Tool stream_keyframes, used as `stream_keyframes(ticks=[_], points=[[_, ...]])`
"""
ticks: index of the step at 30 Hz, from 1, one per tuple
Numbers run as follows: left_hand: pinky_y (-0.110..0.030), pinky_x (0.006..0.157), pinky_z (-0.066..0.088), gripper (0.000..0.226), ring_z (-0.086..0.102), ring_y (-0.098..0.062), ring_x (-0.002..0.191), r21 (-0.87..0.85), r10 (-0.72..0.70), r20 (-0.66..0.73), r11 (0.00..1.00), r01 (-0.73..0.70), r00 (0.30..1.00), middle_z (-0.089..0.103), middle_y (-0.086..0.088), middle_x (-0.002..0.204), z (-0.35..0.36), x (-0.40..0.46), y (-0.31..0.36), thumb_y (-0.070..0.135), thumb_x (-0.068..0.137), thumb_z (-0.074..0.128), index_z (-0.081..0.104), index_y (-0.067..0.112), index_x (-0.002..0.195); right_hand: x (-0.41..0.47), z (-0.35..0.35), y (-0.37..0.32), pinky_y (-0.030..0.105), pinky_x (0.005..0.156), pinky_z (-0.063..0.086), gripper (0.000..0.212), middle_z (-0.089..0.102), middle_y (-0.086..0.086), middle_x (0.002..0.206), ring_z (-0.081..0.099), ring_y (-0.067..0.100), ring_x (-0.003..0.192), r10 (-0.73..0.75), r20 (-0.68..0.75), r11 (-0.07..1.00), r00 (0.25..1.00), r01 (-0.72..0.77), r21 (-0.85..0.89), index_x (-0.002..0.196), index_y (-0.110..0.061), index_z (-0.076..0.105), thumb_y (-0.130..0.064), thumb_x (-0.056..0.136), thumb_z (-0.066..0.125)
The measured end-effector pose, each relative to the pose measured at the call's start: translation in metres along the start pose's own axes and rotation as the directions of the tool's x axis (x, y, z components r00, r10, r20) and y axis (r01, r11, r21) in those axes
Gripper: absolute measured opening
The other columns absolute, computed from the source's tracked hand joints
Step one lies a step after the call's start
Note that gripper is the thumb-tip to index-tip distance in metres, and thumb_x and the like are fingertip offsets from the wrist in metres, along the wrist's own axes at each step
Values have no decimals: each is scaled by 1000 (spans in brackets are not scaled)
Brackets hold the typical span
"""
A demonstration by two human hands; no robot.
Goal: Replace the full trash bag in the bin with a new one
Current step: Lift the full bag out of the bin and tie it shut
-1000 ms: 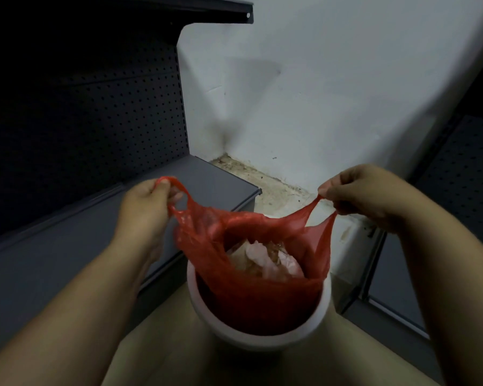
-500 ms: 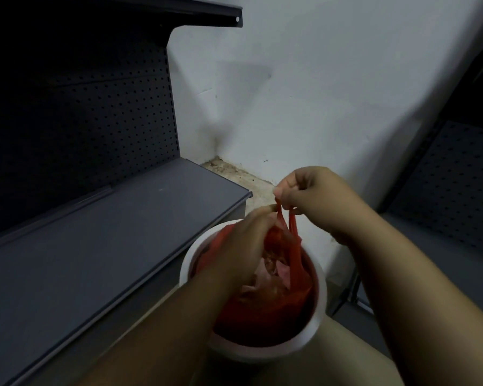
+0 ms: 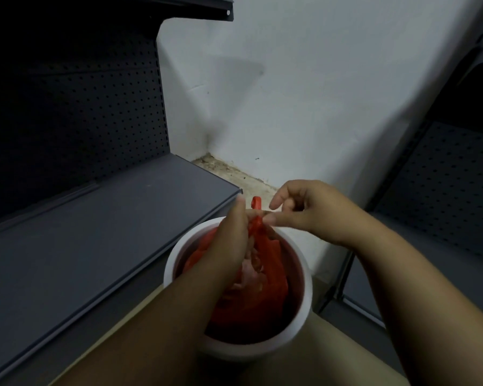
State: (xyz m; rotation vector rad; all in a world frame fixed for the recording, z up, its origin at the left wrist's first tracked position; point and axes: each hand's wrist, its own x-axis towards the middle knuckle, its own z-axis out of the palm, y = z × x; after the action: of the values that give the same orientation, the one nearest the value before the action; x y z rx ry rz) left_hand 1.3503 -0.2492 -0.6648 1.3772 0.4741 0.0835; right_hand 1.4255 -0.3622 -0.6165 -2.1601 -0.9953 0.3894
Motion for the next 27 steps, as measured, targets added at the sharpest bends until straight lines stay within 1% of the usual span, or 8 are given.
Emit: stream_keyframes(ticks=[4, 9, 13, 15, 18, 22, 24, 27], points=[[-28, 48, 25, 79, 30, -13, 35, -24, -7, 11, 1000, 7, 1000, 44, 2, 28, -2, 5, -2, 54, 93, 7, 68, 5, 94, 6, 14, 3, 33, 72, 50, 20, 66, -1, 61, 65, 23, 64, -53, 20, 999, 998, 53, 3, 79, -24, 62, -20, 71, 80], [-28, 45, 20, 85, 30, -7, 26, 6, 13, 77, 1000, -14, 997, 51, 1, 31, -8, 7, -2, 54, 92, -1, 67, 3, 96, 11, 23, 7, 26, 67, 48, 9, 62, -12, 51, 57, 5, 53, -39, 18, 999, 999, 40, -18, 82, -16, 71, -15, 74, 77], [-26, 46, 26, 82, 38, -14, 37, -5, 18, 48, 1000, -18, 999, 55, -4, 42, -12, 8, -5, 56, 91, 1, 67, 10, 80, 11, 28, 2, 7, 51, 36, 17, 66, -10, 67, 52, -6, 46, -70, 55, 995, 996, 74, -67, 76, -28, 66, -17, 73, 79], [-19, 41, 32, 82, 46, -14, 38, -22, 5, 40, 1000, -4, 999, 59, -4, 46, -14, 9, -7, 58, 90, 2, 68, 11, 75, 11, 30, 2, 5, 51, 36, 19, 64, -11, 69, 52, -9, 51, -87, 83, 986, 993, 98, -134, 80, -28, 67, -15, 72, 78], [-26, 56, 36, 81, 48, -25, 53, 13, 17, 67, 1000, -18, 998, 64, -5, 52, -16, 5, -5, 60, 90, 3, 69, 16, 76, 13, 33, 3, 6, 52, 36, 11, 58, -13, 62, 53, -9, 53, -87, 63, 974, 994, 98, -203, 79, -22, 70, -15, 74, 77], [-28, 59, 35, 61, 47, -17, 52, 304, 75, 56, 949, -88, 996, 50, 0, 42, -19, -3, 2, 54, 93, 21, 69, 18, 84, 16, 24, 16, 26, 61, 41, 22, 58, -5, 57, 51, 8, 56, 2, -129, 999, 992, -7, -38, 61, -25, 62, -15, 73, 78], [-28, 60, 37, 42, 50, -15, 55, 455, 171, 69, 871, -184, 983, 51, 1, 50, -24, -2, 2, 42, 94, 37, 68, 14, 85, 17, 21, 26, 28, 59, 38, 23, 52, -9, 50, 45, 10, 53, 64, -222, 993, 973, -41, 107, 60, -23, 61, -13, 73, 78], [-28, 62, 40, 27, 53, -10, 56, 559, 288, 120, 771, -305, 950, 59, -1, 60, -32, 4, -4, 29, 95, 41, 65, 23, 83, 16, 36, 33, 23, 54, 42, 21, 54, -1, 59, 51, 11, 54, 198, -286, 915, 937, -72, 397, 72, -20, 59, -3, 78, 71]])
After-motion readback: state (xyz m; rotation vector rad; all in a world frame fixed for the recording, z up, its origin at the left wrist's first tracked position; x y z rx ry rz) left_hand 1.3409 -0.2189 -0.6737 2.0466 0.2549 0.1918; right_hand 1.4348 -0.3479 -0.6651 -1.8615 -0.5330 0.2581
